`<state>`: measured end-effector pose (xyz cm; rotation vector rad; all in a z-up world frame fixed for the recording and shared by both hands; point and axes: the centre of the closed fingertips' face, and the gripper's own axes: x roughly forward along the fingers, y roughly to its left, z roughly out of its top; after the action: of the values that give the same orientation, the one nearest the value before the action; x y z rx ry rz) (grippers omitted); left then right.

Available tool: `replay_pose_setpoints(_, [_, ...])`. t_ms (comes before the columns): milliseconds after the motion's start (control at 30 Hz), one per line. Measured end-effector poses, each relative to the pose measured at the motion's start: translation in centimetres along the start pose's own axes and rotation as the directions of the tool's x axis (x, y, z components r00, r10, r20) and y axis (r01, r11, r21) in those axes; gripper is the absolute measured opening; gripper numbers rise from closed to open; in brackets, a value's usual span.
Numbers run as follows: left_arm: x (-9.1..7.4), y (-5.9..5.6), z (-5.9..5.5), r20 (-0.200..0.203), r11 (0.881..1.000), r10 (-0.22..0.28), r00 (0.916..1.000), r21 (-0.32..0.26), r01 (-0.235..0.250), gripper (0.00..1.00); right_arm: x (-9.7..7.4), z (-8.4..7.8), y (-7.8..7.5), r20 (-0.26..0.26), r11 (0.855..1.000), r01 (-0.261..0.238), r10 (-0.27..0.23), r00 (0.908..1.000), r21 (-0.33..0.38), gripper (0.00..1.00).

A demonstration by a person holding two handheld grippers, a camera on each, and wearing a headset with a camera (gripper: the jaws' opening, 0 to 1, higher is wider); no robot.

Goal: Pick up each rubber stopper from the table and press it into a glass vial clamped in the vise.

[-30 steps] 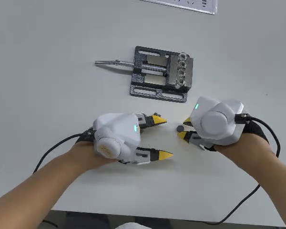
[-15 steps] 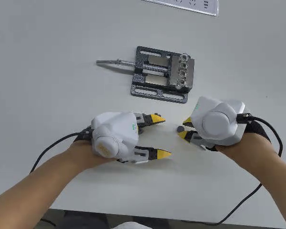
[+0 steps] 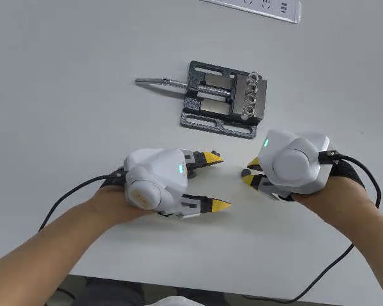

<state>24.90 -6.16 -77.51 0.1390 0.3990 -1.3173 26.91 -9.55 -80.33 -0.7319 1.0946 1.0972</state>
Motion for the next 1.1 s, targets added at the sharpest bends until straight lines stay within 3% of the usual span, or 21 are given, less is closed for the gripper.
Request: replay_pose_setpoints(1100, [-0.18,-0.28,0.05,-0.004,1.000,0.001,1.0000,0.005,-0.001,0.44,0.07,-0.16,0.15,-0.024,1.000,-0.009,0.008,0.9997,-0.021,0.11])
